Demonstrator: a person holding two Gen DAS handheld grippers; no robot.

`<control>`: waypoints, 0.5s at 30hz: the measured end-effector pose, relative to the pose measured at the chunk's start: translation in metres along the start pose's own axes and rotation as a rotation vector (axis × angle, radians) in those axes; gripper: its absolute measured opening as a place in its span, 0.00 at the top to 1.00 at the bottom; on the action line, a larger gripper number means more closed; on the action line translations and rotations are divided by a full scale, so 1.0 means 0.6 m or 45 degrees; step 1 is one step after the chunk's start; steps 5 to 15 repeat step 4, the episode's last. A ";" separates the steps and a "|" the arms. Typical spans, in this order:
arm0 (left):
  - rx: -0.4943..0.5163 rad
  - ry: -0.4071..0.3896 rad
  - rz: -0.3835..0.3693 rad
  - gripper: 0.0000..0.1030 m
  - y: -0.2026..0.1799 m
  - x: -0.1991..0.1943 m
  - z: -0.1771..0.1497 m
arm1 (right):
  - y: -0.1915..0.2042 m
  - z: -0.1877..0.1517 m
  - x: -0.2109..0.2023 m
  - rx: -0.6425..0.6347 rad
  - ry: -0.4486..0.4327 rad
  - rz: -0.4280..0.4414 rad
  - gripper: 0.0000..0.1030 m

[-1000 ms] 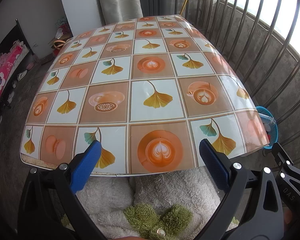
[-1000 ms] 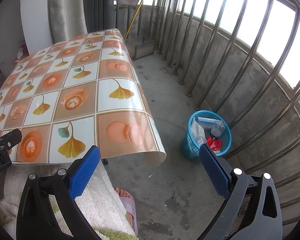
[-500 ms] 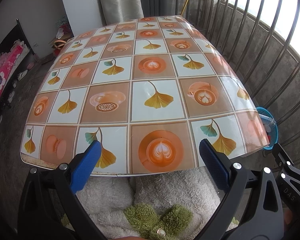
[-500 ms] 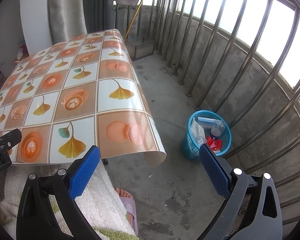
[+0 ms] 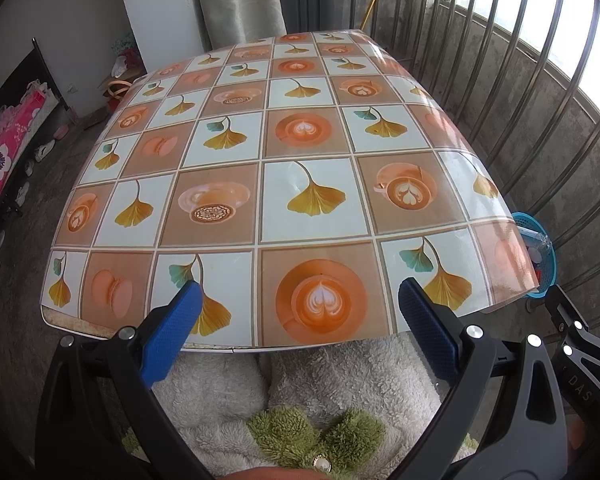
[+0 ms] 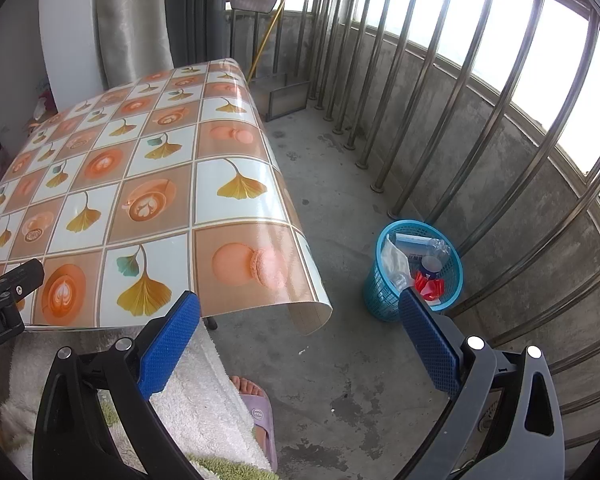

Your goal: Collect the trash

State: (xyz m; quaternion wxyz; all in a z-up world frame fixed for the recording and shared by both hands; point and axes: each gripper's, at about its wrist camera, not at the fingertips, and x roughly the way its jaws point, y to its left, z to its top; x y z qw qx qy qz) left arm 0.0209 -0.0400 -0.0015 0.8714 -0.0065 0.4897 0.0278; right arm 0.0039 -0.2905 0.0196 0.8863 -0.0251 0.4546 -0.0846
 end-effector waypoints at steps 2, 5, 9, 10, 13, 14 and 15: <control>-0.001 0.000 0.001 0.09 -0.002 0.000 0.000 | 0.000 0.000 0.000 0.000 0.000 0.000 0.06; -0.002 -0.001 0.001 0.09 -0.002 0.000 0.000 | 0.000 0.000 0.000 -0.001 0.000 0.000 0.06; -0.002 -0.001 0.001 0.09 -0.002 0.000 0.000 | 0.000 0.000 0.000 -0.001 0.000 0.000 0.06; -0.002 -0.001 0.001 0.09 -0.002 0.000 0.000 | 0.000 0.000 0.000 -0.001 0.000 0.000 0.06; -0.002 -0.001 0.001 0.09 -0.002 0.000 0.000 | 0.000 0.000 0.000 -0.001 0.000 0.000 0.06; -0.002 -0.001 0.001 0.09 -0.002 0.000 0.000 | 0.000 0.000 0.000 -0.001 0.000 0.000 0.06; -0.002 -0.001 0.001 0.09 -0.002 0.000 0.000 | 0.000 0.000 0.000 -0.001 0.000 0.000 0.06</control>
